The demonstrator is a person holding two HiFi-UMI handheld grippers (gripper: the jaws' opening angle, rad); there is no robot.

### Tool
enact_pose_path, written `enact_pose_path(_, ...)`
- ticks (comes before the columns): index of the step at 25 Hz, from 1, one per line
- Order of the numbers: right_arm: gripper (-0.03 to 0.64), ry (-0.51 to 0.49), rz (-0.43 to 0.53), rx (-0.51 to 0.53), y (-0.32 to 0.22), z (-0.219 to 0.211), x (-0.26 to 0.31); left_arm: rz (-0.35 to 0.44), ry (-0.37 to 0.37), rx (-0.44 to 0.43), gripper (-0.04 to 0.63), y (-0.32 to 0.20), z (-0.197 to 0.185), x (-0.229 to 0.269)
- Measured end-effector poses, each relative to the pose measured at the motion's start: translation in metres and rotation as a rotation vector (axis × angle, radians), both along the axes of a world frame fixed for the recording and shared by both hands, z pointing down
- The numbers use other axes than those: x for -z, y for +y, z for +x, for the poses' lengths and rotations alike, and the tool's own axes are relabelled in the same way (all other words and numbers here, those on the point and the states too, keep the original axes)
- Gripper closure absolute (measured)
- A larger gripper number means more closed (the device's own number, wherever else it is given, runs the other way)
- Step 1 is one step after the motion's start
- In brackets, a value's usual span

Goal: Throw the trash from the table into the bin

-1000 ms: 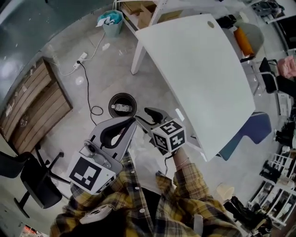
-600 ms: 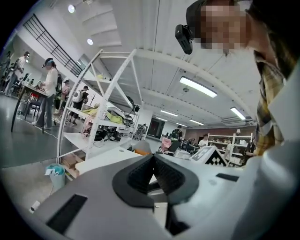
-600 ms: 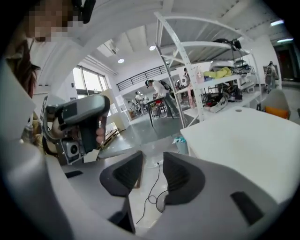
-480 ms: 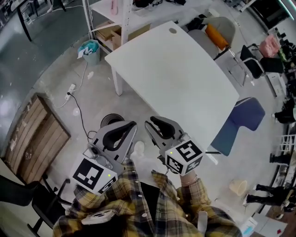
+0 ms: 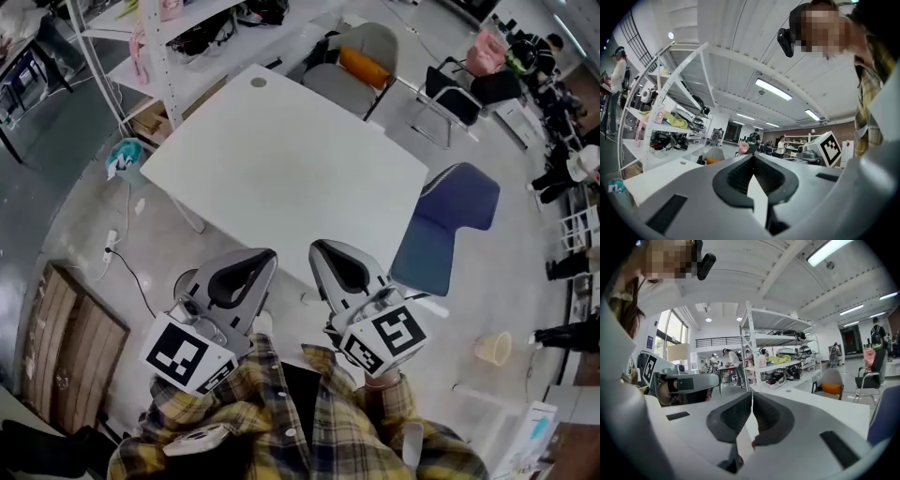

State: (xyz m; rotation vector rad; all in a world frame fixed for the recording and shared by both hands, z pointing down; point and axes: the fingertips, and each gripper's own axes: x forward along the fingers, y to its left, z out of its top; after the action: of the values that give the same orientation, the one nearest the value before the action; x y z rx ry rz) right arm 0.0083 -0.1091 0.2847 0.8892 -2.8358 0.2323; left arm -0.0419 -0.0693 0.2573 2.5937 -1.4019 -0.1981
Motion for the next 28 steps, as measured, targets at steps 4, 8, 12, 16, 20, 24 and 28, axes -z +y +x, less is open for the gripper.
enact_pose_path(4,0.618,-0.015,0.034,-0.073,-0.008,0.041,0.009,0.011,-0.010,-0.088,0.588,-0.015,0.043,0.005)
enact_pose_path(8,0.618,-0.035,0.044,-0.157,-0.011,0.079,0.014,0.017,-0.023,-0.179,0.588,-0.022,0.083,0.010)
enact_pose_path(12,0.618,-0.049,0.042,-0.237,-0.009,0.112,0.016,0.022,-0.037,-0.256,0.588,-0.024,0.116,0.014)
enact_pose_path(16,0.618,-0.044,0.046,-0.293,-0.006,0.135,0.019,0.024,-0.043,-0.316,0.588,-0.023,0.139,0.016)
enact_pose_path(20,0.618,-0.034,0.048,-0.331,-0.004,0.147,0.017,0.028,-0.048,-0.355,0.588,-0.024,0.152,0.016)
enact_pose_path(24,0.618,-0.021,0.053,-0.352,-0.005,0.151,0.015,0.028,-0.047,-0.371,0.588,-0.026,0.157,0.016)
enact_pose_path(28,0.618,-0.015,0.052,-0.366,-0.008,0.150,0.016,0.021,-0.050,-0.373,0.588,-0.030,0.153,0.013)
